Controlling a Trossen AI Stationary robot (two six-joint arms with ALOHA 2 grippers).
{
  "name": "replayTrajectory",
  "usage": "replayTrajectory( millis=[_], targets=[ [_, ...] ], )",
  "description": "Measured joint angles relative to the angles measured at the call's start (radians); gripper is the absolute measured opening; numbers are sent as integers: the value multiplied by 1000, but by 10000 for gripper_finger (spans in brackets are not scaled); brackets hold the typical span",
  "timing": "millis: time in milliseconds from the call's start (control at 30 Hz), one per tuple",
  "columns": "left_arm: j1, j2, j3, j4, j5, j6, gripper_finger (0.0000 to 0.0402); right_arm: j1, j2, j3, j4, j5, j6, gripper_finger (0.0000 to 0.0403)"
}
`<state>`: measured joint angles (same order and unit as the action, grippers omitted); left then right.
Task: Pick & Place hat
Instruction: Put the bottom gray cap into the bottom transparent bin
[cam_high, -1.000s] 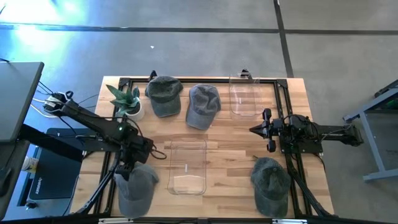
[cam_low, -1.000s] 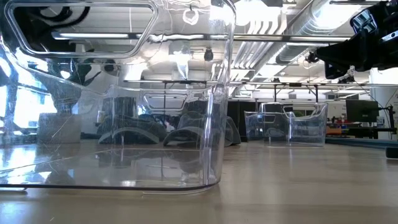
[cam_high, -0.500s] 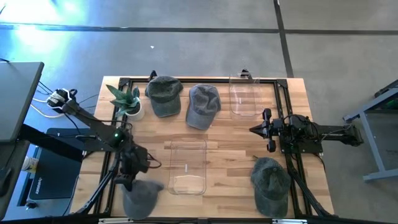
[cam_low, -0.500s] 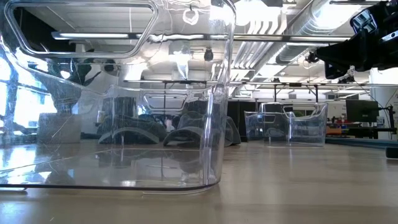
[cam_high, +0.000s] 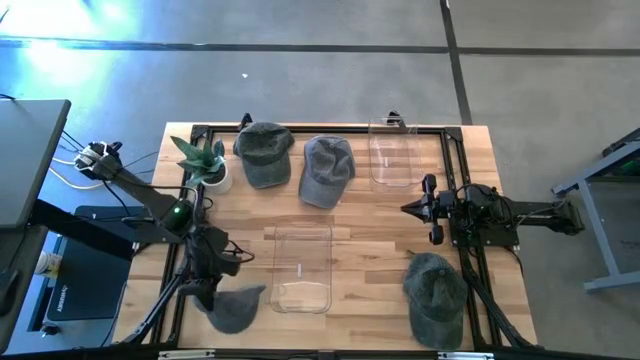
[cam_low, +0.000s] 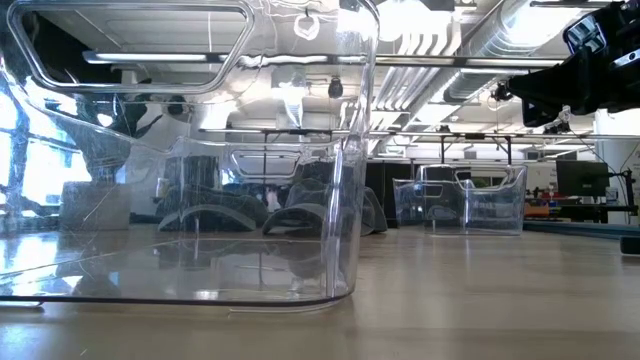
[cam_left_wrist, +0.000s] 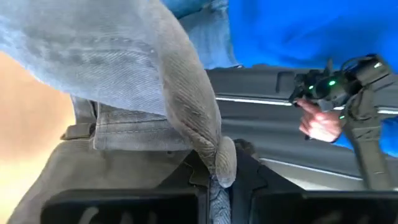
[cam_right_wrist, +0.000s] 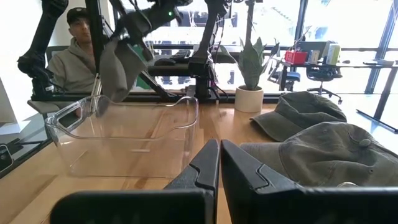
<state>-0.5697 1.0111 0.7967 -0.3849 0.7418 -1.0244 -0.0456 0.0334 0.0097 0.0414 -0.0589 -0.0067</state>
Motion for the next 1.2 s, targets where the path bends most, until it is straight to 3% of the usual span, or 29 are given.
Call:
replayTrajectory(
  millis=[167,367,500,633,900,1067,1200],
  targets=[
    [0,0,82,-25,-39,-81,6,0,0,0,17,52,-127,12],
    [0,0,197,-45,-237,-95,3,0,0,0,68,152,-117,12],
    [0,0,266,-57,-397,-46,3,0,0,0,266,130,158,11],
    [37,7,317,-83,-490,14,2,0,0,0,444,252,506,5],
    [208,62,416,-96,-403,148,1,0,87,46,473,268,813,2],
    [346,169,505,-98,-264,318,0,1,286,129,529,190,872,1],
    [433,280,601,-131,-153,434,0,11,500,270,604,135,869,1]
  ],
)
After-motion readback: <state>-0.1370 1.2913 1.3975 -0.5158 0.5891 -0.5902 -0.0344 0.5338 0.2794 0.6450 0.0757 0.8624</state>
